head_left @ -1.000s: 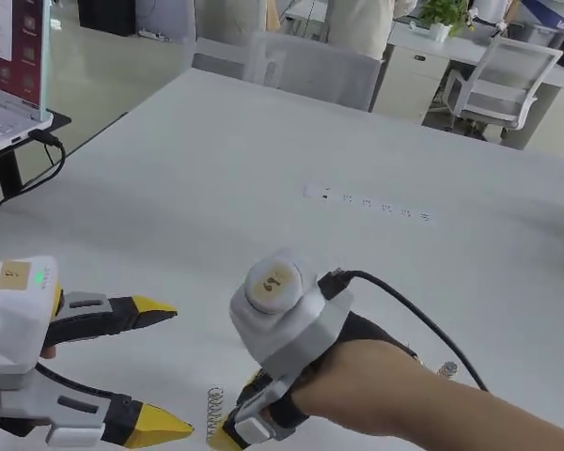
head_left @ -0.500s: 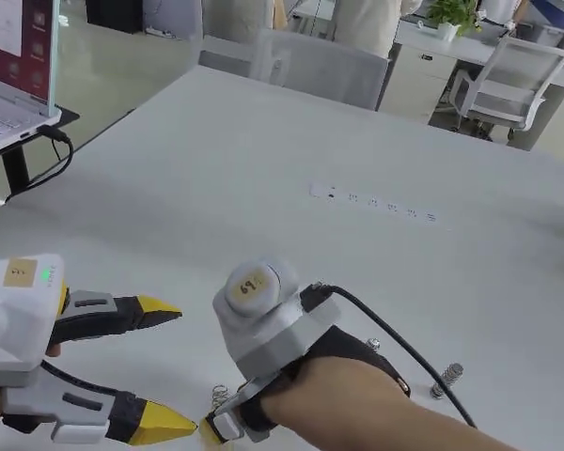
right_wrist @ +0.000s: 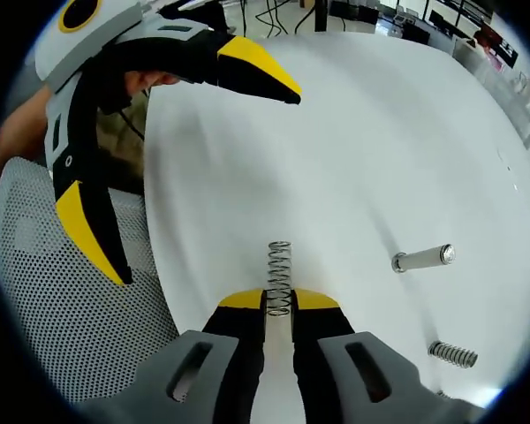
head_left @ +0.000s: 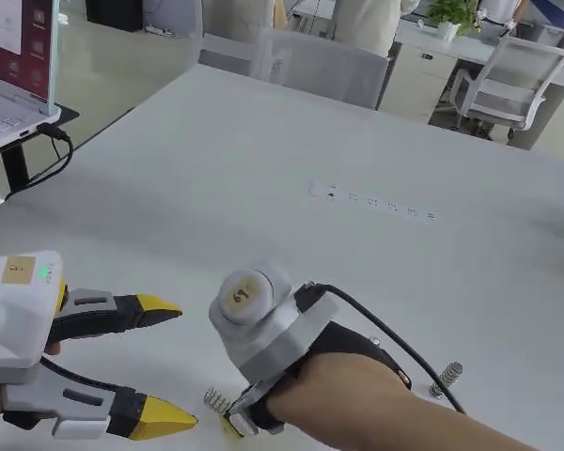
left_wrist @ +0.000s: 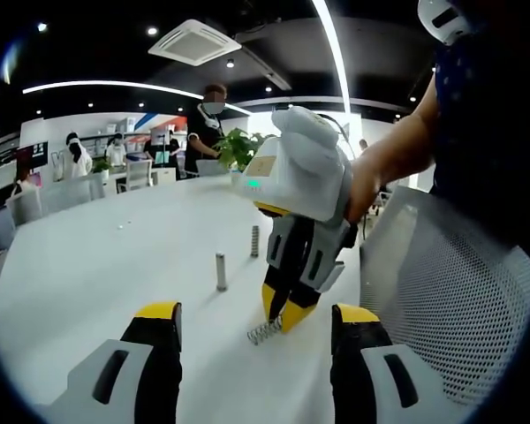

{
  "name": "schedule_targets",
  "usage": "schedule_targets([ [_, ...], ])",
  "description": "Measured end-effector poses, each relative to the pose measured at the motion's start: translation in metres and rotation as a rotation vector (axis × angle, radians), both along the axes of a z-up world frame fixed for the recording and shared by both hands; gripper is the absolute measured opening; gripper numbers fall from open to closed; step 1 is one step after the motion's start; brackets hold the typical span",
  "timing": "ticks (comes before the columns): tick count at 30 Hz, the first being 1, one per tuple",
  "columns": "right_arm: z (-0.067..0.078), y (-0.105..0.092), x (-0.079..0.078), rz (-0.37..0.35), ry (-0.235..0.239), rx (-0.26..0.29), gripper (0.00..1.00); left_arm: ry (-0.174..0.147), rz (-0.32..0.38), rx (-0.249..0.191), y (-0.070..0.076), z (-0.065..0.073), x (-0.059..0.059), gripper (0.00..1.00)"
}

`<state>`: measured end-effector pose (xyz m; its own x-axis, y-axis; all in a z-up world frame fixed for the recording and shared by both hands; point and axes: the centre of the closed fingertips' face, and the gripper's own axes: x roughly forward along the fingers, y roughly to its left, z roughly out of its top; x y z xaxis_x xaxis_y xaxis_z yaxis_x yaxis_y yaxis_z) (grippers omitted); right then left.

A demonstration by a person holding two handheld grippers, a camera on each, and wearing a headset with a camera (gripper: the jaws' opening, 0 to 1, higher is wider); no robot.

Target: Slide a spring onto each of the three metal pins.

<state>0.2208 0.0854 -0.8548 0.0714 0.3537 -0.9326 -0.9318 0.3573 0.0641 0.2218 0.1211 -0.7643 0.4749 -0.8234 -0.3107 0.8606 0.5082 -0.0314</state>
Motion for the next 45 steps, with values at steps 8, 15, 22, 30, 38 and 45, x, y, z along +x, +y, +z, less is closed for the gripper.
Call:
schedule_targets([
  [8, 0.000, 0.002, -0.001, 0.036, 0.001, 0.005, 0.09, -0.001, -0.009, -0.001, -0.003, 0.000, 0.001, 0.64],
  [15, -0.001, 0.001, -0.002, 0.146, -0.033, -0.027, 0.08, 0.006, -0.014, 0.002, -0.004, -0.003, -0.001, 0.64],
  [22, 0.003, 0.000, -0.003, 0.207, -0.041, -0.007, 0.07, 0.020, -0.025, 0.009, -0.006, -0.009, -0.003, 0.62],
  [30, 0.013, -0.007, 0.002, 0.227, -0.047, -0.004, 0.07, 0.015, -0.049, 0.011, -0.014, -0.008, -0.001, 0.59],
  [38, 0.036, -0.013, -0.003, 0.294, -0.050, 0.000, 0.07, 0.011, -0.060, 0.000, -0.016, -0.004, -0.001, 0.53],
  [45, 0.058, -0.013, -0.006, 0.330, -0.048, 0.020, 0.07, 0.005, -0.081, -0.013, -0.022, 0.001, -0.002, 0.48],
])
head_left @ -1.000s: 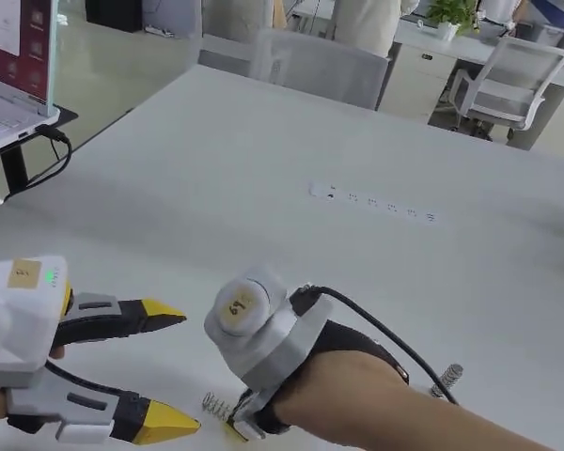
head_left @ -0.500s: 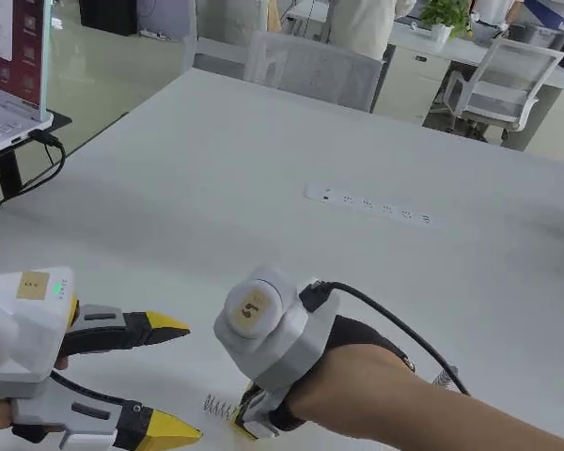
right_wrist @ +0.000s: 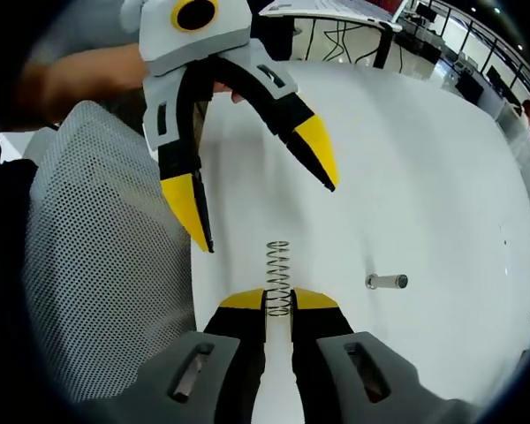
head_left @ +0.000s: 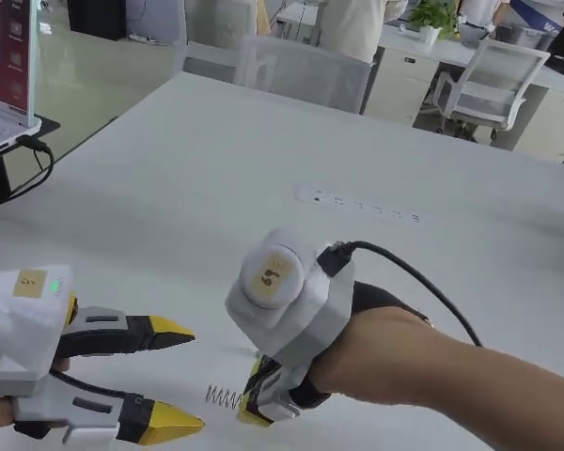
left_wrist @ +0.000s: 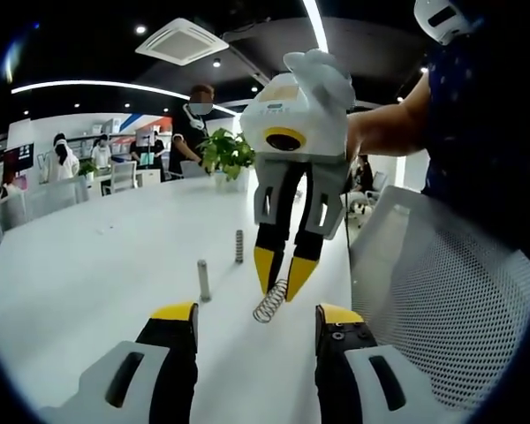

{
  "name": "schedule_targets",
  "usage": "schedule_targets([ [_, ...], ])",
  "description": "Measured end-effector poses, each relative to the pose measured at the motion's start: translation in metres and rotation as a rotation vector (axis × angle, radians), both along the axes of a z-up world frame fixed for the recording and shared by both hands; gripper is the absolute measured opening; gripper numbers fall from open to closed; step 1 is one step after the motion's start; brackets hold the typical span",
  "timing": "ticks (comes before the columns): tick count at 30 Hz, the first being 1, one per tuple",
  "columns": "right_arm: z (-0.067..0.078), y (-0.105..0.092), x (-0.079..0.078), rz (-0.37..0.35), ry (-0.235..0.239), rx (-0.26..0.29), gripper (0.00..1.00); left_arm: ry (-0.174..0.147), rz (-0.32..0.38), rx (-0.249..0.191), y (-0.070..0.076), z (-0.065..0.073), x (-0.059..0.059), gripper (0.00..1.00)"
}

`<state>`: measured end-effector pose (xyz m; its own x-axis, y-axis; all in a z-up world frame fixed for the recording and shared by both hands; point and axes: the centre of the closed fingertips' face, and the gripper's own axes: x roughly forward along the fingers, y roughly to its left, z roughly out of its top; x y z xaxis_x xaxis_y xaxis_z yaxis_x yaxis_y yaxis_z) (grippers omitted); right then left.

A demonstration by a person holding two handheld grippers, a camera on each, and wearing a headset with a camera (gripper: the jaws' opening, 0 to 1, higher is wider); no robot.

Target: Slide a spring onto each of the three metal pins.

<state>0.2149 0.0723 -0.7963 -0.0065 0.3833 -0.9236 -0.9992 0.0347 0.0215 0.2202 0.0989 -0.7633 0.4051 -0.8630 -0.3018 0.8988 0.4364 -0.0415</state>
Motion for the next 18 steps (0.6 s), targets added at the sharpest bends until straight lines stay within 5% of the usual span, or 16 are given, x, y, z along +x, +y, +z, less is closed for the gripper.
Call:
schedule_targets([
  [18, 0.023, -0.005, -0.004, 0.106, -0.019, 0.018, 0.07, -0.024, -0.092, -0.039, -0.023, 0.014, -0.004, 0.23],
])
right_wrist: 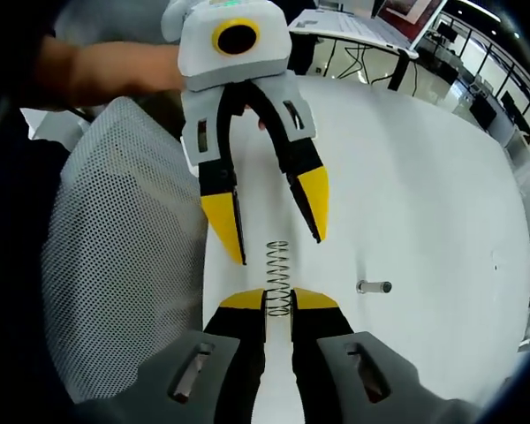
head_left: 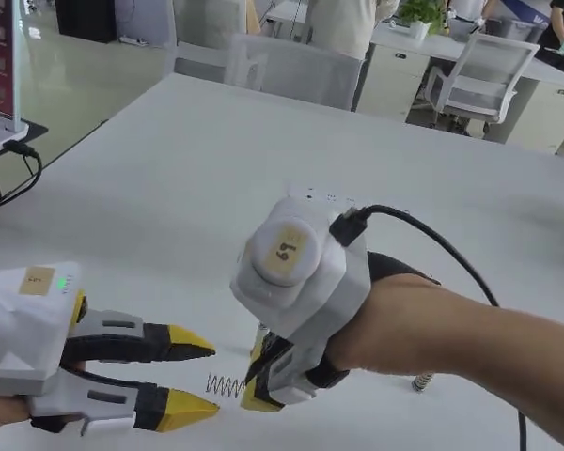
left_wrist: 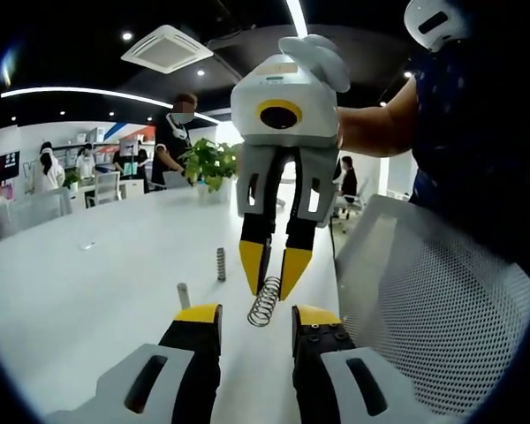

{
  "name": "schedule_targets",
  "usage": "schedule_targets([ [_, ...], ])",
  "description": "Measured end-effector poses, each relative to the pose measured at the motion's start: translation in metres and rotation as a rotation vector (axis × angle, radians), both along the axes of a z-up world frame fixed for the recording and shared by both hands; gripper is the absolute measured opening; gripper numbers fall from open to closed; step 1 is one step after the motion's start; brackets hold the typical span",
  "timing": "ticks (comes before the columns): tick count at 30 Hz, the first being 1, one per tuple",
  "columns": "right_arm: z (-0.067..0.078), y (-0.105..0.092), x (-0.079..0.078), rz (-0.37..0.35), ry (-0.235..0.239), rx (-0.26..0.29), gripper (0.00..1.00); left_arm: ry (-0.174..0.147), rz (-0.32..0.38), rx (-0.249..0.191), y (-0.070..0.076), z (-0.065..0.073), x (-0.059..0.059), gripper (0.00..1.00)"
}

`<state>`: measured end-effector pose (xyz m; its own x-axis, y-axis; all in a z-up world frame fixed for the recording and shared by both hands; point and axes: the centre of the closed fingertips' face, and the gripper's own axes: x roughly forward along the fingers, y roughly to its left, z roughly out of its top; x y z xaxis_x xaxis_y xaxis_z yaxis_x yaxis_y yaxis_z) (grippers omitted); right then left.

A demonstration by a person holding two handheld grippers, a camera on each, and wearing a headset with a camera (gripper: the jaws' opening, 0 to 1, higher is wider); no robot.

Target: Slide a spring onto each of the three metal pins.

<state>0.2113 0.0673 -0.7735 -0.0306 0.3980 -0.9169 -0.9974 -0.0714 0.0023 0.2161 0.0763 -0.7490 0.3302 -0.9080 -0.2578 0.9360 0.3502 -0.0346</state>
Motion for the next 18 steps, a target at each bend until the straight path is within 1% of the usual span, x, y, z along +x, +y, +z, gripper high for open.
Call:
schedule_targets([
  [5, 0.002, 0.000, -0.001, 0.012, -0.003, 0.008, 0.07, -0.002, -0.018, -0.010, -0.004, 0.003, -0.001, 0.16],
  [12, 0.006, 0.000, -0.003, 0.042, -0.011, 0.022, 0.07, 0.005, -0.047, 0.000, -0.010, 0.001, -0.003, 0.13],
  [13, 0.006, 0.000, -0.003, 0.044, -0.014, 0.023, 0.07, 0.010, -0.053, -0.003, -0.010, 0.001, -0.004, 0.12],
  [18, 0.008, -0.002, -0.003, 0.058, -0.020, 0.029, 0.07, 0.008, -0.063, -0.008, -0.013, 0.003, -0.004, 0.07],
])
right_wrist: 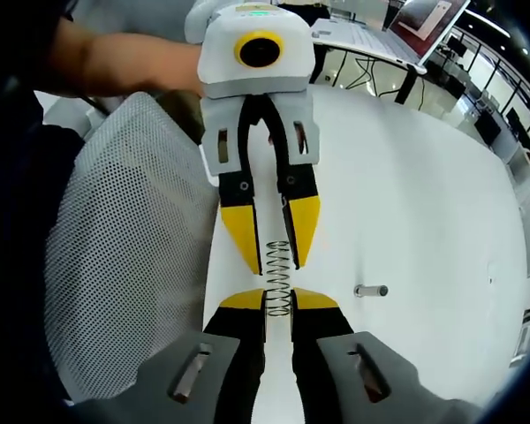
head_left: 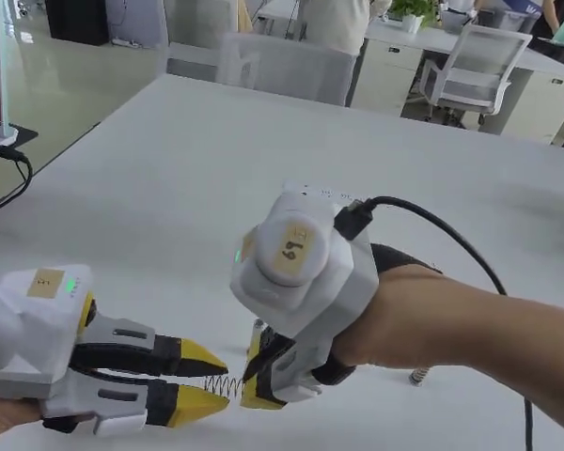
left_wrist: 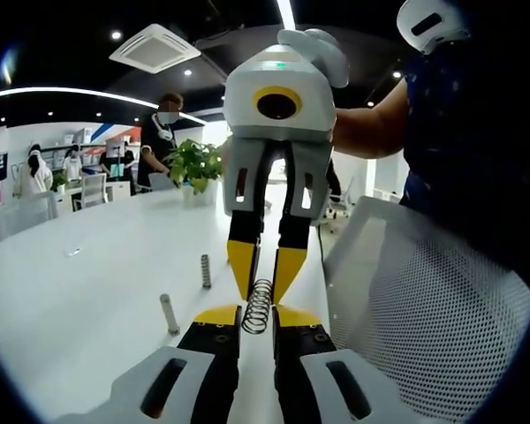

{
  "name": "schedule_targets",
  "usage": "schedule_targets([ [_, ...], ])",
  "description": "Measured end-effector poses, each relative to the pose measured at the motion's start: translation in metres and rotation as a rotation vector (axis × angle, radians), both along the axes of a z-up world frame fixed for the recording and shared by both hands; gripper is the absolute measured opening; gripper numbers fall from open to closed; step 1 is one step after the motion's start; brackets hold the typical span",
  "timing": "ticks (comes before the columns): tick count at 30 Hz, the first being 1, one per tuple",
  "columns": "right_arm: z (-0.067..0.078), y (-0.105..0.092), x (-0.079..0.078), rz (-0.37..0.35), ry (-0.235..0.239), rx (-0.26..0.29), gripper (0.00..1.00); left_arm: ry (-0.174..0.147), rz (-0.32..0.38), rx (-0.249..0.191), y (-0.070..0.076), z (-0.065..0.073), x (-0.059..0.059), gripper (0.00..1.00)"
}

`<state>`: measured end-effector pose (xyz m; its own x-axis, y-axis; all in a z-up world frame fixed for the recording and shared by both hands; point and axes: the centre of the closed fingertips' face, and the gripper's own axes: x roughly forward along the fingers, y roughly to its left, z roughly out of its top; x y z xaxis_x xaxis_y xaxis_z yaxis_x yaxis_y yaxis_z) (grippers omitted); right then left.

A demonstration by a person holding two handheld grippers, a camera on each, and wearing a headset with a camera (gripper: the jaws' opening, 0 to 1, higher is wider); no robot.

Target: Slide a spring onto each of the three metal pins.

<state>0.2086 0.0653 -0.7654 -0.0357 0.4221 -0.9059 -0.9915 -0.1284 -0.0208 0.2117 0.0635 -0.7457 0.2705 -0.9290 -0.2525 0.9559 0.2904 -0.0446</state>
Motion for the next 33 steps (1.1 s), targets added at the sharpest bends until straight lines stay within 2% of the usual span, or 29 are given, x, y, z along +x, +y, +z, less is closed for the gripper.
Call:
schedule_targets([
  [11, 0.004, -0.006, -0.001, 0.009, -0.001, 0.021, 0.08, -0.002, -0.024, -0.005, -0.006, 0.004, -0.002, 0.03],
  [19, 0.005, -0.009, -0.003, -0.006, 0.019, 0.045, 0.08, -0.013, -0.052, 0.004, -0.011, 0.008, -0.006, 0.03],
  [25, 0.001, -0.010, -0.003, -0.015, 0.032, 0.054, 0.09, -0.011, -0.051, -0.023, -0.012, 0.015, -0.007, 0.02],
  [33, -0.003, -0.012, -0.004, -0.017, 0.044, 0.058, 0.10, -0.015, -0.050, -0.038, -0.012, 0.022, -0.008, 0.02],
])
